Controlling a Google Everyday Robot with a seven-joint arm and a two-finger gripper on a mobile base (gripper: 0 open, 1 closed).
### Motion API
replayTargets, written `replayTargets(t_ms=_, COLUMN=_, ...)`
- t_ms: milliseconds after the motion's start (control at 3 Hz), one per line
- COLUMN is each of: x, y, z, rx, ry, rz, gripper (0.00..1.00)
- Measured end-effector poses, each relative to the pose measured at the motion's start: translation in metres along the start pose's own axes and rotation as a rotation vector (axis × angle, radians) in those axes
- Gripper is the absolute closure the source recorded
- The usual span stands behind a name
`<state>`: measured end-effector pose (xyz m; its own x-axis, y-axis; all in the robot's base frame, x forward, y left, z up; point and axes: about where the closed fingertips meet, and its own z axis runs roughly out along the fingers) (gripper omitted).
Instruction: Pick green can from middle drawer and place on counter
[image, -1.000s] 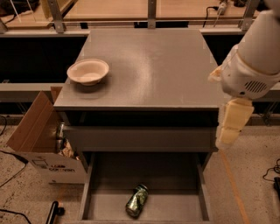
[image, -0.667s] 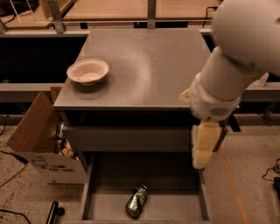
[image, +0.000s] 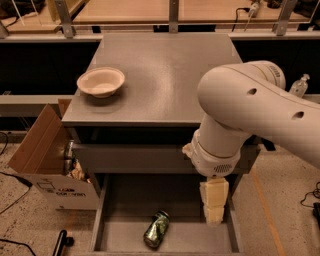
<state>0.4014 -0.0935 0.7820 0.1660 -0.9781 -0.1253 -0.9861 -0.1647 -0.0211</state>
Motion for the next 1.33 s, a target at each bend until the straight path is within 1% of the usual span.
replayTargets(t_ms=333, x=-0.032, y=-0.002, z=0.002, rx=0.039, ry=-0.025, rz=-0.12, gripper=0.0)
replayTargets(t_ms=667, x=-0.085, y=0.009, z=0.013, rx=0.101, ry=-0.096, rz=-0.32, gripper=0.0)
replayTargets(t_ms=1000, x=-0.128, y=0.021, z=0.024, rx=0.129, ry=-0.158, rz=-0.53, gripper=0.0)
replayTargets(t_ms=1333, x=-0.131, y=0.021, z=0.023, rx=0.141, ry=-0.152, rz=-0.62, gripper=0.0)
